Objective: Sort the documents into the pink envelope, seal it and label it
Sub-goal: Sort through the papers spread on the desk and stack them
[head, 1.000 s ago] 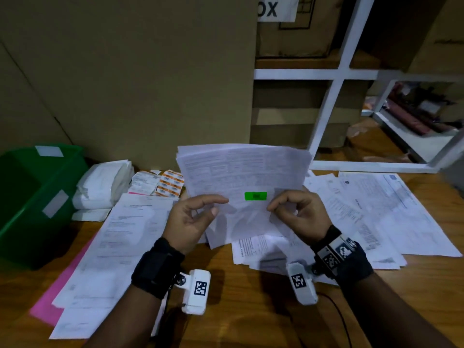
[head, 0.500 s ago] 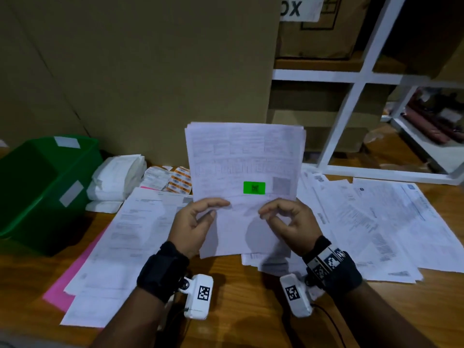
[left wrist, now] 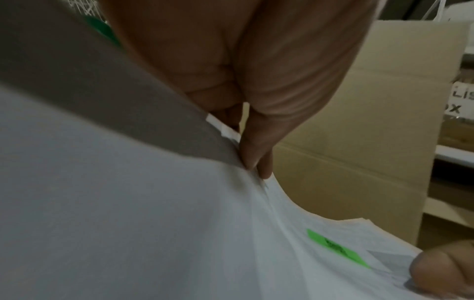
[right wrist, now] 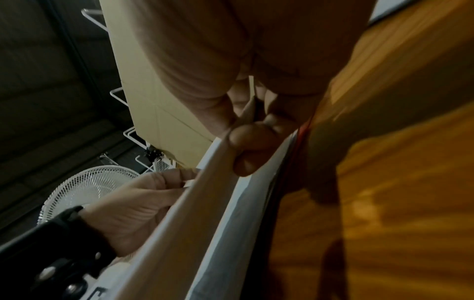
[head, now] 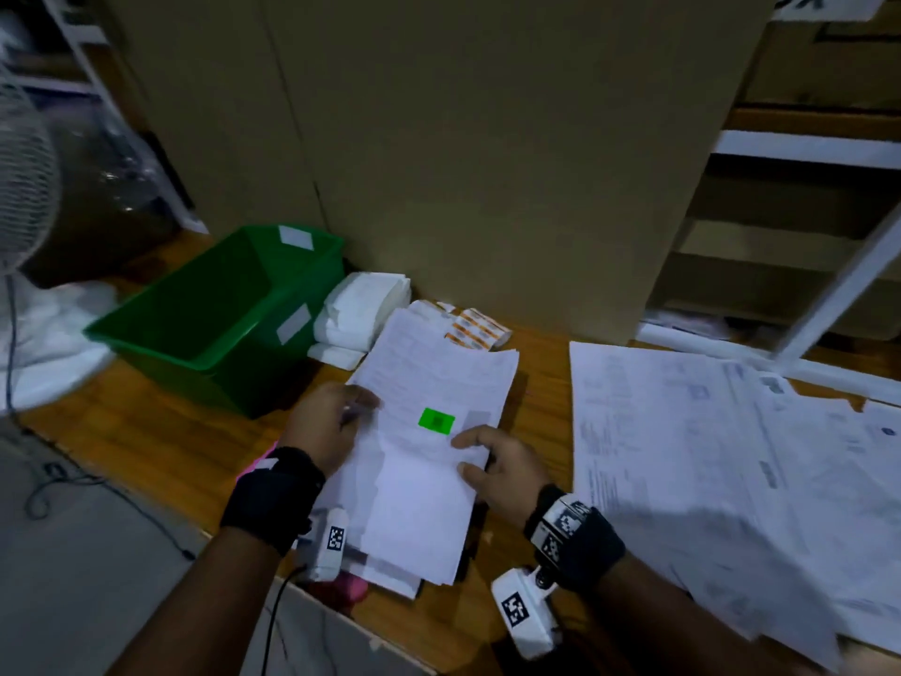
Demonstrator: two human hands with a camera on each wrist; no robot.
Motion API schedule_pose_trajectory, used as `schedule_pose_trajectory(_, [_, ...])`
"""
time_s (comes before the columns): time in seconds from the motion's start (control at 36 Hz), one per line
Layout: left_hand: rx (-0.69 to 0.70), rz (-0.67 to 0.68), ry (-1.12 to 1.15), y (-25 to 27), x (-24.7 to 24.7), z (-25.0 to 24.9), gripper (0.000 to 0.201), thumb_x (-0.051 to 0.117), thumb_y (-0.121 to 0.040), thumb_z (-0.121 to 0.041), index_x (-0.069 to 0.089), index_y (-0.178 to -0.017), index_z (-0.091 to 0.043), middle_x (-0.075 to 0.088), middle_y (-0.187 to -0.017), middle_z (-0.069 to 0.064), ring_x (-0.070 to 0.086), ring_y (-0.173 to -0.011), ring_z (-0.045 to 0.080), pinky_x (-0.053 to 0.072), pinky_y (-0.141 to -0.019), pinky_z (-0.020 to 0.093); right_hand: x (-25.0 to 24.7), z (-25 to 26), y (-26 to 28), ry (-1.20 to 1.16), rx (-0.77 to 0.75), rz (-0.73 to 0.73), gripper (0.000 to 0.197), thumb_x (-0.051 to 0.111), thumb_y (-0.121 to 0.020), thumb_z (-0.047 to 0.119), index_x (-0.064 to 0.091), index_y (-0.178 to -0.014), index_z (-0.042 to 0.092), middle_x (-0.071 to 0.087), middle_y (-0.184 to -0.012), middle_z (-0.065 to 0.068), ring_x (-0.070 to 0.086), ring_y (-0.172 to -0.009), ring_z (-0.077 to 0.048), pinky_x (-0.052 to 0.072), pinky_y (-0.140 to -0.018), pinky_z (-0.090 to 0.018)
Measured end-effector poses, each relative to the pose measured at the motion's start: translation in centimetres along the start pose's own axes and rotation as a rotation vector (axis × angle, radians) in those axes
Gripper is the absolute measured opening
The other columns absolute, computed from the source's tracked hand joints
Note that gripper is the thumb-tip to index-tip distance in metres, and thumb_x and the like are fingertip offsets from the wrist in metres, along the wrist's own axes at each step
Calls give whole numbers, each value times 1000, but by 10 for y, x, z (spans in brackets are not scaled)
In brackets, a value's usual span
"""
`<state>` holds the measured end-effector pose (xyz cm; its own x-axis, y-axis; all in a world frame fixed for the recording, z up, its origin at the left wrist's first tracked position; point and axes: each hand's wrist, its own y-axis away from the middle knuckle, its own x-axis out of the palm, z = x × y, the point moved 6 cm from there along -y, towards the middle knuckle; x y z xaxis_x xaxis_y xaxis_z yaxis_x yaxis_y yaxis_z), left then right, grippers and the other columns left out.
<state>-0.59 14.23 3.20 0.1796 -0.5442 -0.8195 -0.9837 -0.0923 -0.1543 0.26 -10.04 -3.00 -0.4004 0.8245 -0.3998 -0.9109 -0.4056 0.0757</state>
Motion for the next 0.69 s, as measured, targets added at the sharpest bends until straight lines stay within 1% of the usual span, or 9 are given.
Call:
schedule_pose_trajectory(0.08, [-16,10,-131,1,-4,15,37,60,-85,9,77,-108,-14,70,-115,9,65,-109,28,48,-97,30,16,2,-8,53,1,27,24,66,-89,19,63,-99,40,63,-121,13,58,-113,-7,50,-99,-28])
schedule_pose_trajectory(0.22, [-84,40,-217,5,-5,28,25,65,-89,-9,75,-110,-20,58,-132,12,55,-122,29,43,-103,35,27,-3,-13,99,92,49,18,69,-86,31,63,-99,42,68,-107,11,66,-96,-10,56,-86,-28])
schedule_pose_trajectory(0.31, [-61,12,-192,7,-2,18,24,69,-87,-12,75,-110,-20,56,-132,15,55,-123,31,42,-103,34,20,-6,-5,25,135,31,25,67,-90,28,64,-115,34,65,-71,16,68,-72,-10,57,-68,-27])
schedule_pose_trajectory(0.36, [-27,26,-123,7,5,2,24,69,-87,-15,75,-110,-21,59,-130,13,54,-124,28,41,-101,31,8,-10,4,24,149,16,27,64,-92,29,61,-118,34,58,-54,19,70,-67,-15,58,-63,-31])
schedule_pose_trajectory(0.44, [50,112,14,8,24,-34,26,67,-86,-27,74,-111,-22,62,-126,6,52,-127,20,42,-98,29,-21,-16,14,83,150,-58,29,64,-87,39,63,-116,38,58,-61,22,67,-71,-11,58,-68,-30])
schedule_pose_trajectory(0.5, [82,167,72,7,42,-61,26,68,-89,-26,73,-114,-20,60,-127,4,52,-126,17,44,-101,30,-46,-20,22,151,144,-130,23,65,-88,35,63,-111,40,58,-71,20,61,-74,-4,53,-70,-20])
schedule_pose_trajectory(0.56, [122,206,96,6,59,-88,24,69,-91,-20,73,-115,-18,61,-126,3,54,-122,16,43,-100,24,-71,-21,35,222,153,-197,23,65,-89,30,63,-109,40,61,-78,20,58,-76,0,41,-65,-7])
schedule_pose_trajectory(0.61, [149,266,136,5,78,-112,23,69,-91,-23,74,-113,-18,62,-124,3,56,-117,16,47,-97,26,-96,-28,49,251,181,-270,26,64,-87,25,67,-110,36,67,-86,16,61,-83,-7,43,-68,-12])
schedule_pose_trajectory(0.69, [148,357,164,4,108,-137,28,68,-86,-35,72,-111,-23,63,-117,1,62,-105,17,53,-94,34,-128,-39,72,271,211,-344,25,67,-86,22,71,-110,28,72,-102,5,64,-95,-12,47,-83,-21])
